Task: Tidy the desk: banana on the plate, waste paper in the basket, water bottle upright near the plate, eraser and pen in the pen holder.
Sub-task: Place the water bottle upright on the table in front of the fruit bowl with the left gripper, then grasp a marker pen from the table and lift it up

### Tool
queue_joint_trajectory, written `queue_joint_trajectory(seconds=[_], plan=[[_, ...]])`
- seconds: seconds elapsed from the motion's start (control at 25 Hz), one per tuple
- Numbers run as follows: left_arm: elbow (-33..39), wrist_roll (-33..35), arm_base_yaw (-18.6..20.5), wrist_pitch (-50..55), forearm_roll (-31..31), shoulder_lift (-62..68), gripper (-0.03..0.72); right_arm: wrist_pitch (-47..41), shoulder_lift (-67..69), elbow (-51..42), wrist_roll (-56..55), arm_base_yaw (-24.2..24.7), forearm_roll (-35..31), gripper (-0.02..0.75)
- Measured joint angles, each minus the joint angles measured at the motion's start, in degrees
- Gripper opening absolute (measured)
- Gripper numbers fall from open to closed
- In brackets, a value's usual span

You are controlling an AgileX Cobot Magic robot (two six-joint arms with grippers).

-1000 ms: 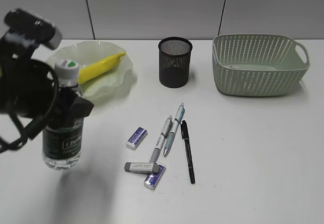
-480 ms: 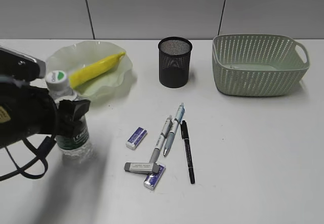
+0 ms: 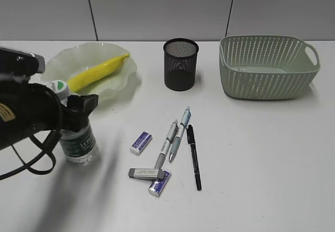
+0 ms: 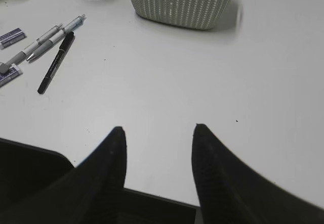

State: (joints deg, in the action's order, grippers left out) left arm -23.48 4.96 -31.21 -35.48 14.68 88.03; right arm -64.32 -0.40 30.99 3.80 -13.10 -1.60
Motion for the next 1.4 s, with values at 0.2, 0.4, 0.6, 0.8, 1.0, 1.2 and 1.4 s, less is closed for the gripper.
queue_joint_trajectory(seconds=[0.2,0.4,0.6,0.8,1.0,1.2,1.4], plan=[[0.0,-0.1,0.0,1.89,0.0,-6.85,0.666,0.11,0.0,0.0,0.0,0.0,0.0,0.349],[-2.38,0.61,0.67,10.25,0.0,-22.32,0.656,0.66,0.0,0.0,0.0,0.0,-0.06,0.349],[-12.3,4.1,8.25,47.9,-3.91,-38.42,0.524,4.51,0.0,0.0,0.0,0.0,-0.47,0.348],[-20.51,4.6,16.61,87.9,-9.22,-48.15,0.43,6.22,0.0,0.0,0.0,0.0,-0.58,0.344],[-15.78,4.6,17.59,97.6,-10.15,-58.09,0.421,8.7,2.27,-0.19,0.0,0.0,-0.58,0.342],[-8.79,4.6,17.59,98.01,-10.0,-69.9,0.418,13.1,11.62,-0.19,1.6,0.0,-3.5,0.342],[-7.9,4.6,17.59,97.01,-9.24,-76.74,0.418,15.56,30.06,-0.07,15.39,-0.39,-17.48,0.342]])
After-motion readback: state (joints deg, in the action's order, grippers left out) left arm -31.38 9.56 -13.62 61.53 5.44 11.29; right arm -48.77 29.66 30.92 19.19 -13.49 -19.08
